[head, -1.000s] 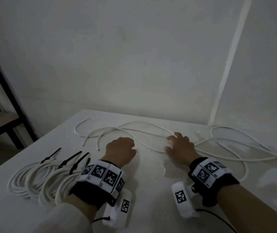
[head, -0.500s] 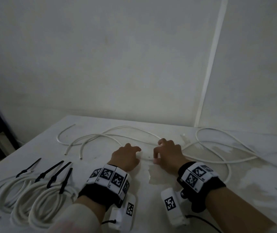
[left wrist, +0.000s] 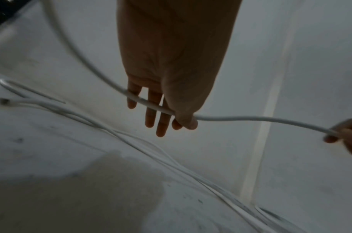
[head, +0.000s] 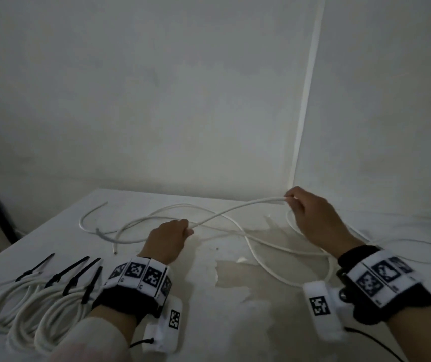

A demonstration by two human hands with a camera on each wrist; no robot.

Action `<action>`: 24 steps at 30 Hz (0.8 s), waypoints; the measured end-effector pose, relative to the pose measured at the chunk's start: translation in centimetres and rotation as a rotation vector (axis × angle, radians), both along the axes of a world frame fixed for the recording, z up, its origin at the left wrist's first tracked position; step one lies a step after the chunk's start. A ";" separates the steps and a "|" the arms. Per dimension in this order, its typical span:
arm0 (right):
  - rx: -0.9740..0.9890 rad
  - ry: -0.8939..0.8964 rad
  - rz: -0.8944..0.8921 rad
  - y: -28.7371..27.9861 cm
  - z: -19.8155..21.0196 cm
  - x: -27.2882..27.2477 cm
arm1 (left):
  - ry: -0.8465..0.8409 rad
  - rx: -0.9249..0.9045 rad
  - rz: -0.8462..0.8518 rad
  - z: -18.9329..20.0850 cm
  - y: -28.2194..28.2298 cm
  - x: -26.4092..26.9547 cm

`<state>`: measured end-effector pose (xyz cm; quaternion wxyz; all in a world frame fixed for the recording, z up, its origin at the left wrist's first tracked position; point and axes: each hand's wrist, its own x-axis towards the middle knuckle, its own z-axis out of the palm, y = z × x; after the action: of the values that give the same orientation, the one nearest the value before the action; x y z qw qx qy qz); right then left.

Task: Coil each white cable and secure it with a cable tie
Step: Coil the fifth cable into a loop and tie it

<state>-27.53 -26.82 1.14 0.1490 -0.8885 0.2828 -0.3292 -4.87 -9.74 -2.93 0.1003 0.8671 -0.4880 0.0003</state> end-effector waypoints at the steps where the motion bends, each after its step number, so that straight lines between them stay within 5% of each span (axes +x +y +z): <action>1: -0.013 -0.030 -0.025 -0.5 0.3 -1.1 | 0.010 -0.023 0.011 0.2 0.3 0.1; 16: -0.077 -0.016 -0.112 -1.2 1.9 -7.2 | 0.434 -0.671 0.106 4.4 1.4 -2.1; 24: -0.185 -0.003 -0.158 0.2 1.1 -6.7 | 0.768 -1.007 -0.097 7.7 2.3 -5.7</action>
<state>-34.25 -26.64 2.23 0.0406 -0.8729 0.3203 -0.3657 -10.57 -7.44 4.73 0.6636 0.6289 -0.3960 -0.0859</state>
